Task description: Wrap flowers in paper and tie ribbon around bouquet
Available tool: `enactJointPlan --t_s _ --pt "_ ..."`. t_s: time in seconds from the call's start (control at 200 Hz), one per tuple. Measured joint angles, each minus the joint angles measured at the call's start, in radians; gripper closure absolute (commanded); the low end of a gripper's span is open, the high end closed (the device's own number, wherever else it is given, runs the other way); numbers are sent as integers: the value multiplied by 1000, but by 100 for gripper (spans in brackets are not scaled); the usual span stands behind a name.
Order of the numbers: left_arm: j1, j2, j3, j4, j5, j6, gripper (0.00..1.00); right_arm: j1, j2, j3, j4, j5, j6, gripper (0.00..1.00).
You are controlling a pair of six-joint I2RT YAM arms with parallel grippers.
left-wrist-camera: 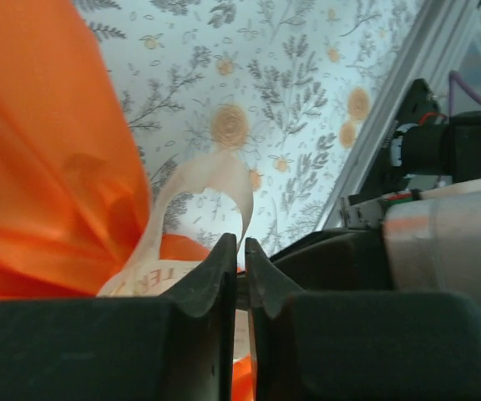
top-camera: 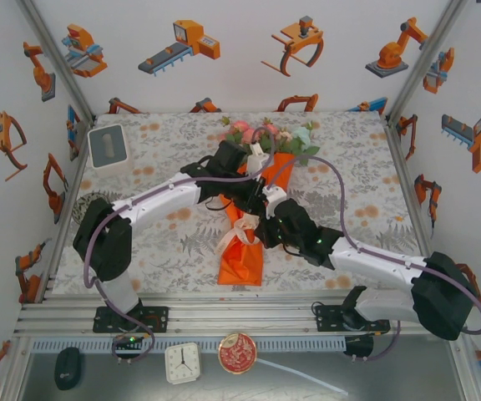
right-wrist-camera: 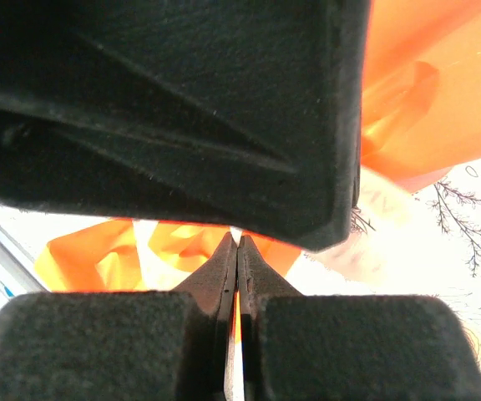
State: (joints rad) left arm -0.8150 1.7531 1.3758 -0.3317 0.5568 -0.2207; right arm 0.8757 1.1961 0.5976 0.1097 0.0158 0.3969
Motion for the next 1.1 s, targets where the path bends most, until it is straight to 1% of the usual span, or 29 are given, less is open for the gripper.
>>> enactJointPlan --t_s 0.09,0.185,0.325,0.39,0.501,0.551,0.671,0.766,0.846,0.971,1.101 --pt "4 -21 -19 17 7 -17 100 -3 0 0 0 2 0 98" --pt "17 -59 -52 39 -10 -41 100 -4 0 0 0 3 0 98" --pt "68 -174 -160 111 -44 -101 100 -7 0 -4 0 3 0 98" --pt "90 -225 -200 135 -77 -111 87 -10 -6 -14 0 -2 -1 97" --pt "95 -251 -204 125 -143 -88 77 -11 -33 -44 0 -24 -4 97" --pt "81 -235 -180 95 -168 -54 72 -11 -50 -61 -1 -33 -4 97" --pt "46 -177 -131 66 -195 20 65 -11 -100 -97 -16 -43 -3 97" --pt "40 -122 -95 51 -190 82 64 -11 -139 -122 -27 -43 0 97" --pt "47 -42 -19 14 -185 137 64 -11 -164 -138 -35 -47 0 97" --pt "55 108 144 -61 -136 214 59 -11 -186 -151 -46 -47 1 97" --pt "49 188 210 -140 -64 290 53 -11 -188 -152 -53 -46 0 97"
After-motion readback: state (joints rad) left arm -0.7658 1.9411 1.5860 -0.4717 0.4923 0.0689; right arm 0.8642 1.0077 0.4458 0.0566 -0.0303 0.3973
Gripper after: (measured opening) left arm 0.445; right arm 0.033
